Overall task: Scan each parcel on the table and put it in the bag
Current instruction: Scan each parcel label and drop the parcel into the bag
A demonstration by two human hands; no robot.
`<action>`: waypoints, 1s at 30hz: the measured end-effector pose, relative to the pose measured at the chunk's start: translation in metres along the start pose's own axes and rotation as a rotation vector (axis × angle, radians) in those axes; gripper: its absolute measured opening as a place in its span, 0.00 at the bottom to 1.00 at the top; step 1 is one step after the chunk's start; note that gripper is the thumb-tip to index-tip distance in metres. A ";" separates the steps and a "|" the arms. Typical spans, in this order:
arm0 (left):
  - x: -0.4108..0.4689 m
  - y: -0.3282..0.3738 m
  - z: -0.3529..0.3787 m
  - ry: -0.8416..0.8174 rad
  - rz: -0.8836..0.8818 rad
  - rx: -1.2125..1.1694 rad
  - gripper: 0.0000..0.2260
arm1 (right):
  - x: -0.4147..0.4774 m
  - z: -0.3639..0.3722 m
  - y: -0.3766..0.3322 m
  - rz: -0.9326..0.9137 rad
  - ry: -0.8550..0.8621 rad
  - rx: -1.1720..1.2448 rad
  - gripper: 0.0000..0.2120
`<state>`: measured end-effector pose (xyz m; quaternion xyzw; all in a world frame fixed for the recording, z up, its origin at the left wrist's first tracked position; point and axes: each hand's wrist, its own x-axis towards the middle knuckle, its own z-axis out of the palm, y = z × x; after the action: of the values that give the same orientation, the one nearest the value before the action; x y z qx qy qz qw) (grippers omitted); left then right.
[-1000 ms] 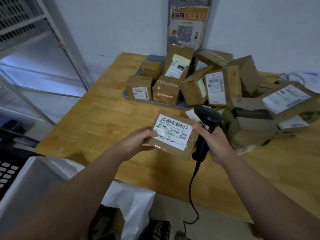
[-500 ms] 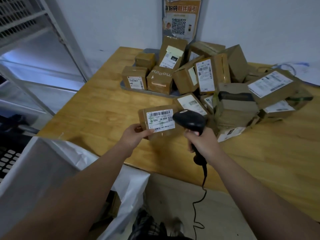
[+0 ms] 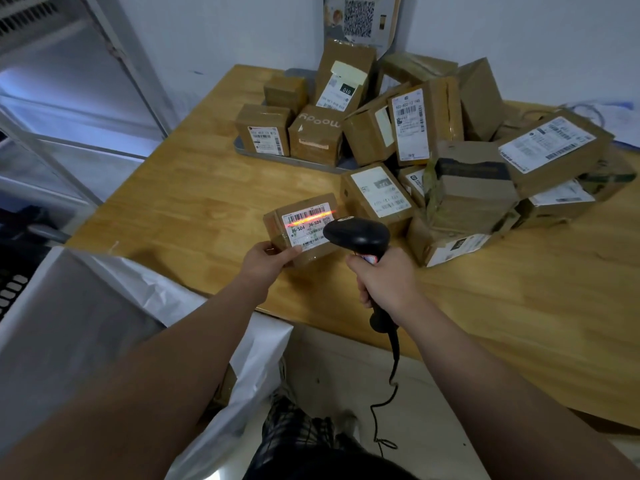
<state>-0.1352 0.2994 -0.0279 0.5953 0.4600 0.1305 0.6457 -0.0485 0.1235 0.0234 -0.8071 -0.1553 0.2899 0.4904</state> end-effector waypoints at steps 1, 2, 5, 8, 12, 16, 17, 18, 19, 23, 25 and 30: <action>0.001 0.000 0.000 0.006 -0.005 0.003 0.13 | 0.000 0.000 0.001 -0.001 -0.002 -0.002 0.16; 0.003 -0.001 0.000 0.007 -0.007 0.000 0.13 | 0.000 0.000 0.001 -0.006 -0.002 -0.003 0.16; 0.007 -0.001 0.001 0.003 -0.008 -0.010 0.13 | 0.000 -0.001 0.001 -0.021 0.007 0.013 0.16; 0.013 -0.003 0.001 0.013 -0.014 -0.011 0.18 | 0.002 -0.003 -0.001 -0.018 0.008 0.035 0.15; 0.017 -0.004 0.003 0.023 -0.013 0.001 0.20 | 0.003 -0.004 0.000 -0.014 -0.003 0.029 0.15; 0.017 -0.004 0.004 0.025 -0.023 0.003 0.18 | 0.004 -0.004 0.002 -0.025 -0.004 0.022 0.15; 0.017 -0.004 0.003 0.023 -0.024 0.003 0.18 | 0.004 -0.003 0.002 -0.030 -0.004 0.025 0.15; 0.016 -0.004 0.004 0.021 -0.023 0.002 0.17 | 0.004 -0.003 0.002 -0.031 -0.002 0.033 0.15; 0.015 -0.004 0.004 0.017 -0.022 0.000 0.16 | 0.005 -0.002 0.003 -0.026 -0.002 0.050 0.15; 0.008 -0.007 -0.003 0.013 -0.031 -0.021 0.17 | 0.003 0.003 0.003 0.019 -0.071 0.187 0.15; 0.003 -0.009 -0.011 0.017 -0.034 -0.029 0.20 | -0.001 0.009 0.003 0.025 -0.134 0.244 0.13; -0.023 -0.018 -0.056 0.046 0.026 -0.055 0.22 | -0.015 0.045 0.007 -0.073 -0.238 0.280 0.10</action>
<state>-0.1969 0.3146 -0.0262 0.5802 0.4630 0.1652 0.6495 -0.0881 0.1440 0.0061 -0.6847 -0.1994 0.3841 0.5865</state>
